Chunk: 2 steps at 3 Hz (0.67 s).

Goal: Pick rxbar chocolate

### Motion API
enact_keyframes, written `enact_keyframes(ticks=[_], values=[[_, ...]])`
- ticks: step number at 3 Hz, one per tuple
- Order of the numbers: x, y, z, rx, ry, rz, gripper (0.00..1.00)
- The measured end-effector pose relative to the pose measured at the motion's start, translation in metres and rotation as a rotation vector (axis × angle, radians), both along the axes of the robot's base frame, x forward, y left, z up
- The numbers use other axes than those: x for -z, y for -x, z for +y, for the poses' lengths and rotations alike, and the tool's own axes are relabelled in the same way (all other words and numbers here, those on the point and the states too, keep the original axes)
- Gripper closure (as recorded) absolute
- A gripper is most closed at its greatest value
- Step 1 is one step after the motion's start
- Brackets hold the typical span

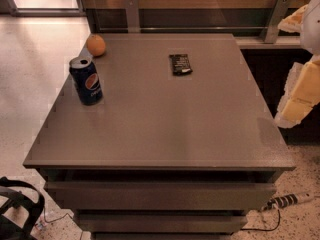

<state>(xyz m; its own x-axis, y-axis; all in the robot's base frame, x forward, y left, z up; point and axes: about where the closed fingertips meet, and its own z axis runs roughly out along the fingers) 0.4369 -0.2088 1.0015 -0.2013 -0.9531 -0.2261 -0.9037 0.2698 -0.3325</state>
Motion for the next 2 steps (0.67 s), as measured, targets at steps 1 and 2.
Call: enact_keyframes(ticks=[1,2], values=[[-0.001,-0.001,0.001,-0.001,-0.003,-0.004,0.0],[0.003,-0.02,0.006,0.019,-0.07,-0.029,0.0]])
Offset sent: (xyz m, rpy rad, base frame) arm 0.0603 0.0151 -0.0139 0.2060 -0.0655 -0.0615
